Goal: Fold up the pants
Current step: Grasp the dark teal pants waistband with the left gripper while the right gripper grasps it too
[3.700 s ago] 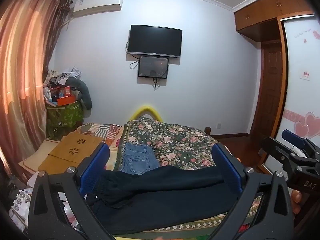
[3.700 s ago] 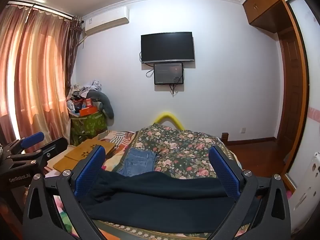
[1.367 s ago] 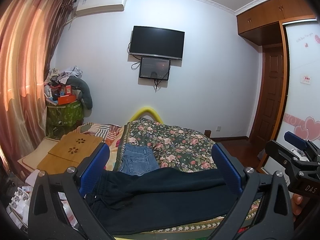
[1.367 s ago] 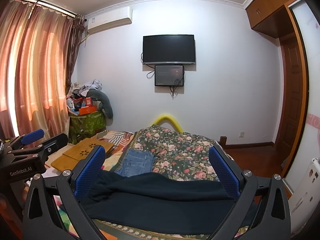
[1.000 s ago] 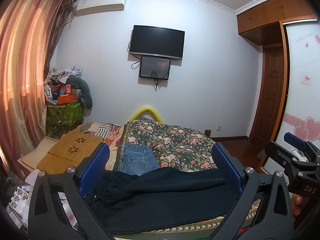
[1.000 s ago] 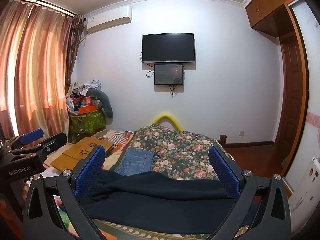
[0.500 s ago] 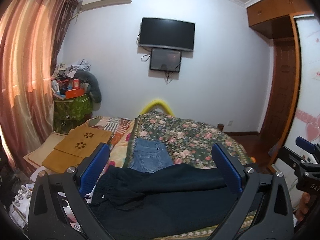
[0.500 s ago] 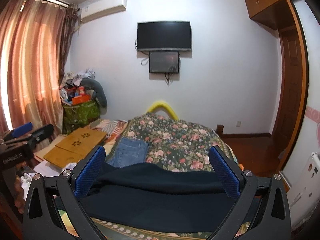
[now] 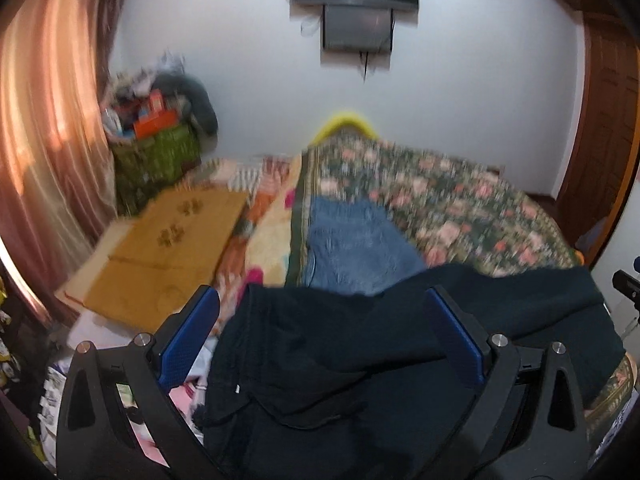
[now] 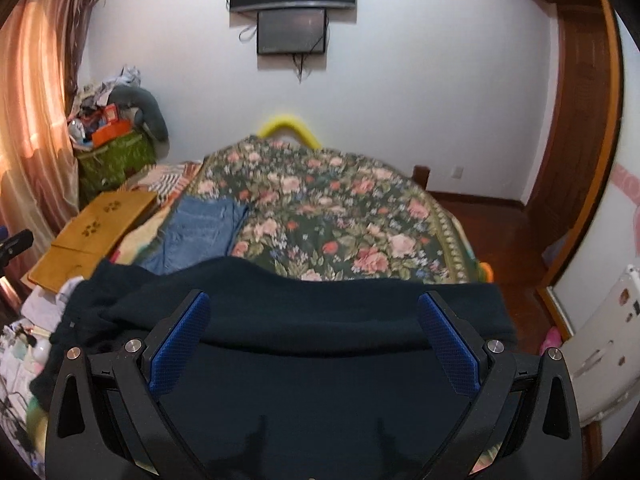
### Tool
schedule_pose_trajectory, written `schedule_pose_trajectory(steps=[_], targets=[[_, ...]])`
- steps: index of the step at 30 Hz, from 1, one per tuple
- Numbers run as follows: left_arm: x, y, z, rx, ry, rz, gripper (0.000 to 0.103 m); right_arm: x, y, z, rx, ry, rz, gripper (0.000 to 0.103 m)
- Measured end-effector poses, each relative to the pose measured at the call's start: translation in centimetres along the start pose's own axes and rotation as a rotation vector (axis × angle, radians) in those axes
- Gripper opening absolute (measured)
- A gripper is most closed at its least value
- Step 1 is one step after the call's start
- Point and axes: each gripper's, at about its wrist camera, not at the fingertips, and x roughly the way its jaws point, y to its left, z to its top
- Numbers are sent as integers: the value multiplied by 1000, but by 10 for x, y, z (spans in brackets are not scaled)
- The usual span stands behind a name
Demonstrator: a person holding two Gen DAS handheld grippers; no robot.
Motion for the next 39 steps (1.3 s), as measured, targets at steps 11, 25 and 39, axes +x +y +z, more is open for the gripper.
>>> schedule_pose_trajectory(steps=[11,25,39], targets=[[140,62,-13,-28,213,120,103,101,8,17,-153,175,104,103],[250,103,-14,-198,537,-90,26,214,61,41,-318,329,362,87],[271,91,-2,-123,578,-93,14,232,74,27,-292,400,434,36]])
